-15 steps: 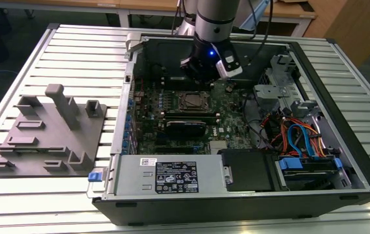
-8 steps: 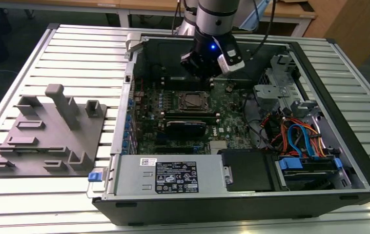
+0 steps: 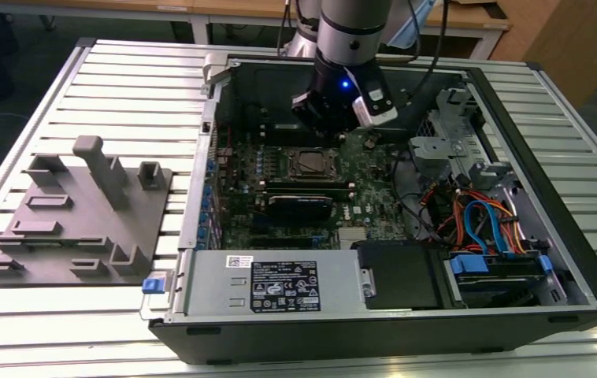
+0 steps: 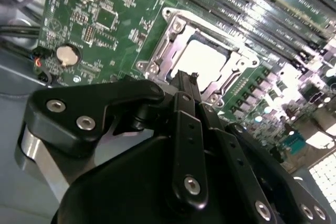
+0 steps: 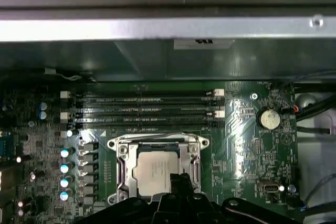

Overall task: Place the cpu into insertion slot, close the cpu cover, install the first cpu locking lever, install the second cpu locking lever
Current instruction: 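Install the second cpu locking lever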

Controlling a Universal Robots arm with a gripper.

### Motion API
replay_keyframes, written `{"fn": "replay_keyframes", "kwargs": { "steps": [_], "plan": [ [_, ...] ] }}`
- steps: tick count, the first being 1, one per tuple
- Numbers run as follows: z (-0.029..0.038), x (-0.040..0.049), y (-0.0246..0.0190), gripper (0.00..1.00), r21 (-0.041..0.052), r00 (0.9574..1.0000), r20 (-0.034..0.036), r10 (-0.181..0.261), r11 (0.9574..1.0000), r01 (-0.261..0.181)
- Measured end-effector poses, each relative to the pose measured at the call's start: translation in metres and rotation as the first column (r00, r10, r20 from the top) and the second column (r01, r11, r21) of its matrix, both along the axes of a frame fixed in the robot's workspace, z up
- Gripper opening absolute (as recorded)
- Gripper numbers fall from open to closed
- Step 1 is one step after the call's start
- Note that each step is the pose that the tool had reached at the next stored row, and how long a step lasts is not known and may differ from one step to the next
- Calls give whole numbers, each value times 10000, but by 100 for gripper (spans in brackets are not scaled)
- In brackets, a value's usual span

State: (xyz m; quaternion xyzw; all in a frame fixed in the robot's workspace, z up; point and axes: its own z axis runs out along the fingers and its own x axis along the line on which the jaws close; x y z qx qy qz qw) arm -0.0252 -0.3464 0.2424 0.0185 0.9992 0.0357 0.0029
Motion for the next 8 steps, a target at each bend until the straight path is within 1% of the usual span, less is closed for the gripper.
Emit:
{"fn": "replay_keyframes", "kwargs": {
  "steps": [4,8],
  "plan": [
    [0,0,-43,11,-33,10000,0,0,10000,0],
    [0,0,-47,11,-38,10000,0,-1,10000,1]
  ]
}}
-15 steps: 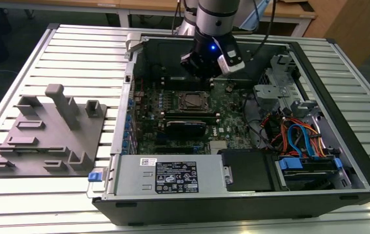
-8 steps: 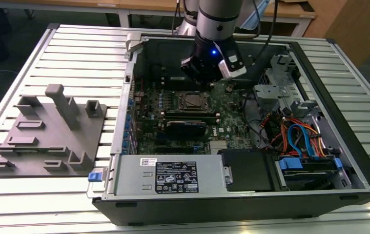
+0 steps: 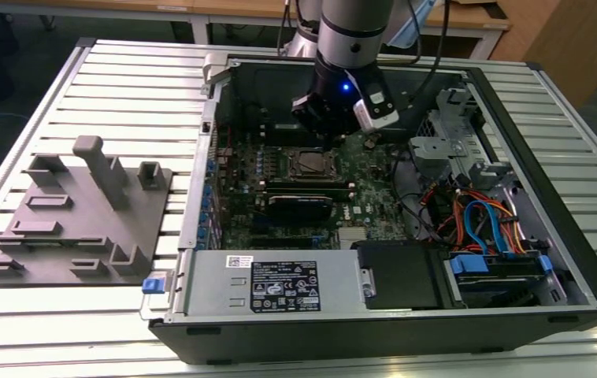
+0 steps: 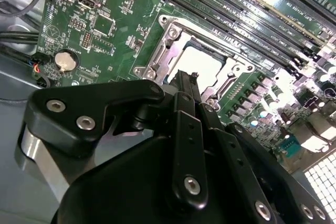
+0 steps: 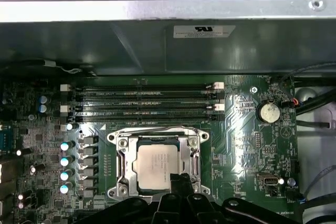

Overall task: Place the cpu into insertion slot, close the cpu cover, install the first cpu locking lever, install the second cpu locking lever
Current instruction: 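Install the second cpu locking lever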

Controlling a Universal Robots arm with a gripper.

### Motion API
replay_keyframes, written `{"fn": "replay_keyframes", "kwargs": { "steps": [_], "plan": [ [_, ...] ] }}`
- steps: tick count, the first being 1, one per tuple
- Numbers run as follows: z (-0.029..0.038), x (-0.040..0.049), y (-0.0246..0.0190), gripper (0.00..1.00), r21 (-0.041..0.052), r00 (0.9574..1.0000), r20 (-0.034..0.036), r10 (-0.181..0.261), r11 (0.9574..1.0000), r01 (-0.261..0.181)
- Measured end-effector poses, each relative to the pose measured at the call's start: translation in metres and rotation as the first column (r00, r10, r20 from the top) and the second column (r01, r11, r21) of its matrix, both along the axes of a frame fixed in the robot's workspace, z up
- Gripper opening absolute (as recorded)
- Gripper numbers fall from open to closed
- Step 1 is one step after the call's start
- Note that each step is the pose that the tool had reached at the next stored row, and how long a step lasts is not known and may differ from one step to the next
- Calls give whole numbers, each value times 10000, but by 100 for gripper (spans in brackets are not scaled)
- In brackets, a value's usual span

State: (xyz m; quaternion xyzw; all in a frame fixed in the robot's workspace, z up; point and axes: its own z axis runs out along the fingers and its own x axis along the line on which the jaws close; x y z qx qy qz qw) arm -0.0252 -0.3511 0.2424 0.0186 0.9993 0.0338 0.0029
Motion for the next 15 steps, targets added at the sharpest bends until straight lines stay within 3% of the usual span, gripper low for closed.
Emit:
{"fn": "replay_keyframes", "kwargs": {
  "steps": [15],
  "plan": [
    [13,0,-3,11,-2,10000,-1,1,10000,-1]
  ]
}}
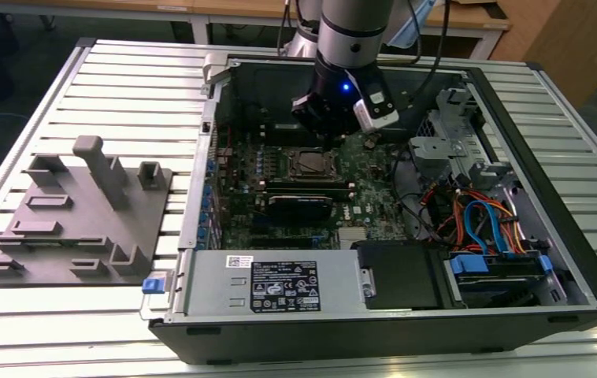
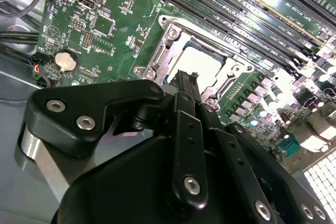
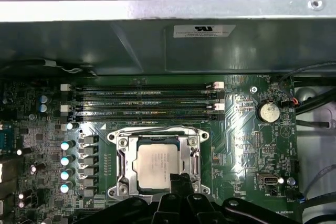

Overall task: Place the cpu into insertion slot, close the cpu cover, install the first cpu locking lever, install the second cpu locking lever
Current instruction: 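Install the second cpu locking lever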

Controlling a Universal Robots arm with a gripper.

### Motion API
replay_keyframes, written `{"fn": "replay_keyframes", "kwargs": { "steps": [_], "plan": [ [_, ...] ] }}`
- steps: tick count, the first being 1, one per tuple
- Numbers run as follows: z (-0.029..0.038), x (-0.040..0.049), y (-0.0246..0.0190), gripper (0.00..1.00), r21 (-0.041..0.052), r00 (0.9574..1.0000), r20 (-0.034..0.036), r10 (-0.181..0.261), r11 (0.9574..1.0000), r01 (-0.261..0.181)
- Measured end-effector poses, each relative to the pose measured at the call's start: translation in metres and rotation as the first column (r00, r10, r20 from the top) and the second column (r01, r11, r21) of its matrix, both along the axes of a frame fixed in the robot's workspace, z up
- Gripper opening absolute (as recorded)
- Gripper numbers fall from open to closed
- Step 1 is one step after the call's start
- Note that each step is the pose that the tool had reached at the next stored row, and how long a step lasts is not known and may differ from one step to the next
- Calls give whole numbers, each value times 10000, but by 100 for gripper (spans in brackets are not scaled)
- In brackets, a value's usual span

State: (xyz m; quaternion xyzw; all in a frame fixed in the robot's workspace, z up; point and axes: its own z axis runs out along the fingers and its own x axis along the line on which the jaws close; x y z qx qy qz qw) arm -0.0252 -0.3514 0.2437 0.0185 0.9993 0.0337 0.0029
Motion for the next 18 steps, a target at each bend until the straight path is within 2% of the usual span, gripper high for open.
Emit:
{"fn": "replay_keyframes", "kwargs": {
  "steps": [5,10,13,18],
  "plan": [
    [86,0,1,11,0,10000,-11,0,10000,0],
    [95,1,-12,11,1,10000,-27,1,10000,-1],
    [94,1,-65,11,2,10000,-53,-1,10000,1],
    [94,1,-204,11,28,9999,-127,1,10000,0]
  ]
}}
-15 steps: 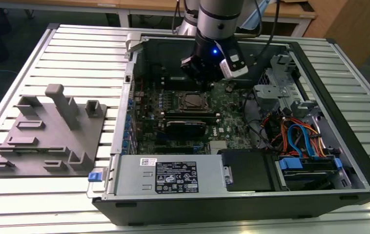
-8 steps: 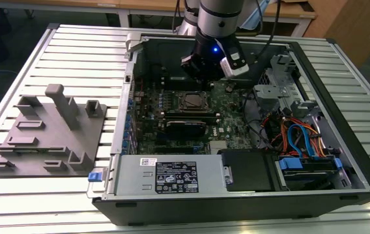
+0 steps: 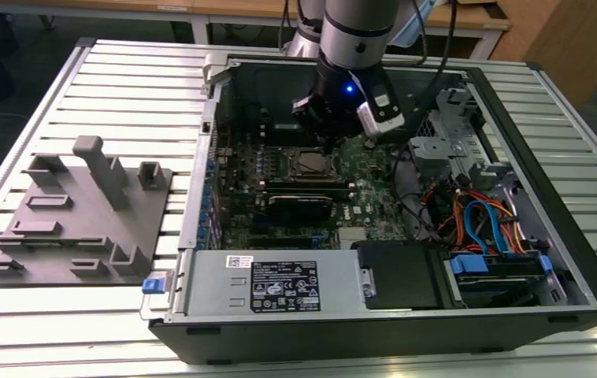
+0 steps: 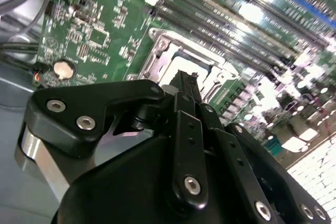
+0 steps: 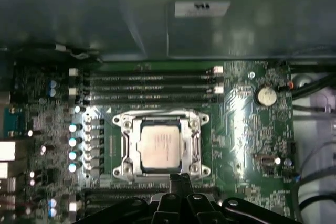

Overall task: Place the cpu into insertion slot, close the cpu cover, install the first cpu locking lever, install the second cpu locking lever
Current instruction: 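Install the second cpu locking lever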

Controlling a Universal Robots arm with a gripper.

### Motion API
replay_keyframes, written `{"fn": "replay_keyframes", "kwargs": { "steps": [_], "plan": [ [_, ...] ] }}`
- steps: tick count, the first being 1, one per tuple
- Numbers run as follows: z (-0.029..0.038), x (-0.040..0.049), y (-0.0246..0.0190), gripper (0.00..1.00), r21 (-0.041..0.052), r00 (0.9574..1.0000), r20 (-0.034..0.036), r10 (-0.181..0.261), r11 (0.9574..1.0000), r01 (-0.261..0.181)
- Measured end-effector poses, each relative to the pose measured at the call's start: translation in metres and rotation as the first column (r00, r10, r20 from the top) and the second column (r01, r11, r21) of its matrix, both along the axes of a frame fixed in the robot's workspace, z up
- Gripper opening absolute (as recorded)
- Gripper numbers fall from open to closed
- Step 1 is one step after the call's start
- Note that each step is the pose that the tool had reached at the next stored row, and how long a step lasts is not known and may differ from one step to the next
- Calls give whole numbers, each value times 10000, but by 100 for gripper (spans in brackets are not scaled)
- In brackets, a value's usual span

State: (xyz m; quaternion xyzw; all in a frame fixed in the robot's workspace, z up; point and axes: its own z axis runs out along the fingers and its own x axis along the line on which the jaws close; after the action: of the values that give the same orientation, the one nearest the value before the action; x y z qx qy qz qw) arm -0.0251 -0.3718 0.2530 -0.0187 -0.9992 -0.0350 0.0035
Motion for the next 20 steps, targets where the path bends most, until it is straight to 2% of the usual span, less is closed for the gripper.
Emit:
{"fn": "replay_keyframes", "kwargs": {
  "steps": [3,5,8,11,20],
  "plan": [
    [0,0,-73,11,60,10000,-51,-1,10000,1],
    [-6,0,-104,11,99,9999,-144,0,10000,2],
    [-27,-5,-125,11,103,9996,-294,8,9999,-5],
    [-55,-10,-136,11,107,9992,-386,35,9999,-31],
    [-66,-10,-138,11,107,9992,-399,40,9999,-35]
  ]
}}
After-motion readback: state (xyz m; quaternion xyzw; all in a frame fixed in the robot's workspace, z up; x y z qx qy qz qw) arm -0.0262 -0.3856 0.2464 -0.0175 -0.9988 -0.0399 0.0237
